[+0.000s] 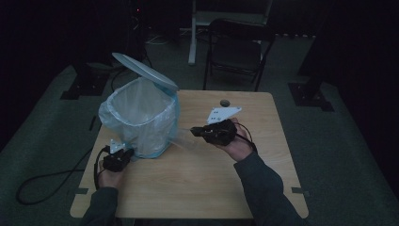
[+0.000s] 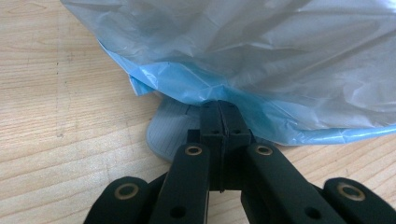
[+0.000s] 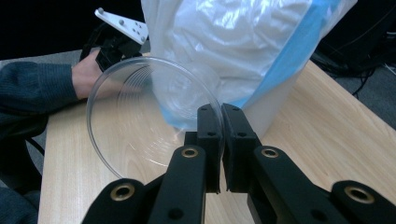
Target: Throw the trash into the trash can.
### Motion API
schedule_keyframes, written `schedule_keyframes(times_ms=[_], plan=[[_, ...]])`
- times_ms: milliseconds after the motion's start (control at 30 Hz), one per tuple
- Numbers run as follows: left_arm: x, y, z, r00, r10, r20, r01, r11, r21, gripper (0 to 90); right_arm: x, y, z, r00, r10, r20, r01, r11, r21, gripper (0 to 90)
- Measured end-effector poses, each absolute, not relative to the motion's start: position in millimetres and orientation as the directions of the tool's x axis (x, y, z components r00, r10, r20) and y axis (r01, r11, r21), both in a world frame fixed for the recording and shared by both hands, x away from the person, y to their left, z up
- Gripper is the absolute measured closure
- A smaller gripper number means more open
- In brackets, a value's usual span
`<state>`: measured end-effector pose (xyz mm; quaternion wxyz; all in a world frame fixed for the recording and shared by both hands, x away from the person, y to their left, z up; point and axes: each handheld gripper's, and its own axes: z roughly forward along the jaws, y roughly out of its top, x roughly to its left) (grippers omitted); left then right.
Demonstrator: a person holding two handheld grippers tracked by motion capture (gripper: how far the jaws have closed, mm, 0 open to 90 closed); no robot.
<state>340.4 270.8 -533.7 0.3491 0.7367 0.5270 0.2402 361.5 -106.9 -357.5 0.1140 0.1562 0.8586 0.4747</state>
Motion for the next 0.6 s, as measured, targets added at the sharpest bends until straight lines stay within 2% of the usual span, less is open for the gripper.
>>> schedule_keyframes(times_ms=[600], plan=[[340, 271, -534, 0.329, 0.944, -0.016, 0.609, -0.199, 0.768, 90.0, 365, -108, -328, -0.93, 0.359, -0.071, 0.113, 0.467, 0.877, 86.7]])
